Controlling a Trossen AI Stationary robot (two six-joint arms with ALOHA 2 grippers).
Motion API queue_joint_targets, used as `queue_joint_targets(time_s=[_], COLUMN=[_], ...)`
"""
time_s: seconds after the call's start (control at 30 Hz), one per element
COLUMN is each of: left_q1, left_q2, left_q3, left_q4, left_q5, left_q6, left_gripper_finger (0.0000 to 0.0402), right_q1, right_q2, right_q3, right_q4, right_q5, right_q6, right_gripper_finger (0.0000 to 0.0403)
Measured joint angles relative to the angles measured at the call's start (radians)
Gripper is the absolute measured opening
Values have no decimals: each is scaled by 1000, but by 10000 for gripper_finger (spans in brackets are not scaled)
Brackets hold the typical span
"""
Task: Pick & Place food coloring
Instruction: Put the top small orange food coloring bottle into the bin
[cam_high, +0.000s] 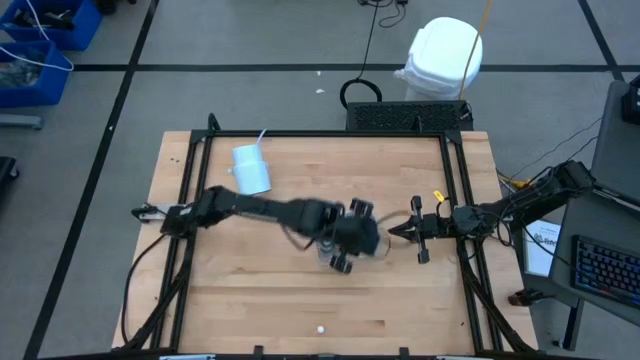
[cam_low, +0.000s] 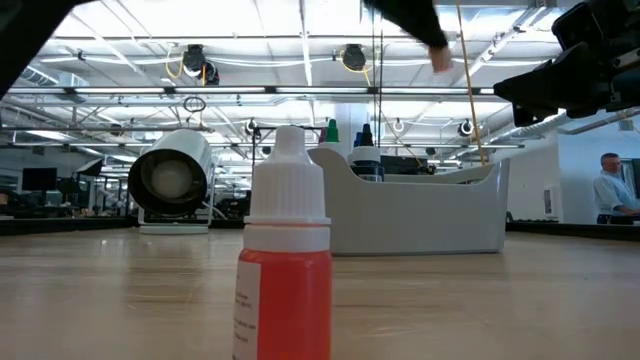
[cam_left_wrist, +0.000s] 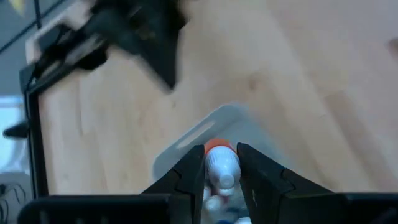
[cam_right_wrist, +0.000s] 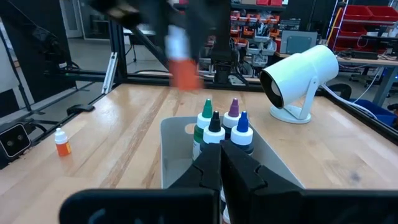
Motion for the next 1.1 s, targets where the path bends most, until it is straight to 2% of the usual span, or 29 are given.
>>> queue_joint_targets(time_s=[0.17, 0.27, 0.43, 0.57, 0.8, 1.1], left_q1=[109, 137, 125, 107, 90, 89], left_q2=[1, 10, 18, 24, 21, 21], left_q3=[-41, -76, -166, -204, -272, -356], left_q4=[20, 45, 98, 134, 190, 225], left_q5=[71, 115, 126, 152, 188, 205], left_q6=[-13, -17, 28, 31, 13, -44], left_gripper_finger=[92, 92, 92, 92, 92, 92], right_q1=[0, 0, -2, -3, -3, -3], right_q2=[2, 2, 2, 1, 2, 2], right_q3=[0, 0, 0, 0, 0, 0], right_q4=[-4, -16, 1, 45, 57, 56], right_q5=[0, -1, 8, 56, 53, 52], right_q6=[23, 37, -11, -80, -180, -184], right_gripper_finger=[0, 0, 0, 0, 0, 0])
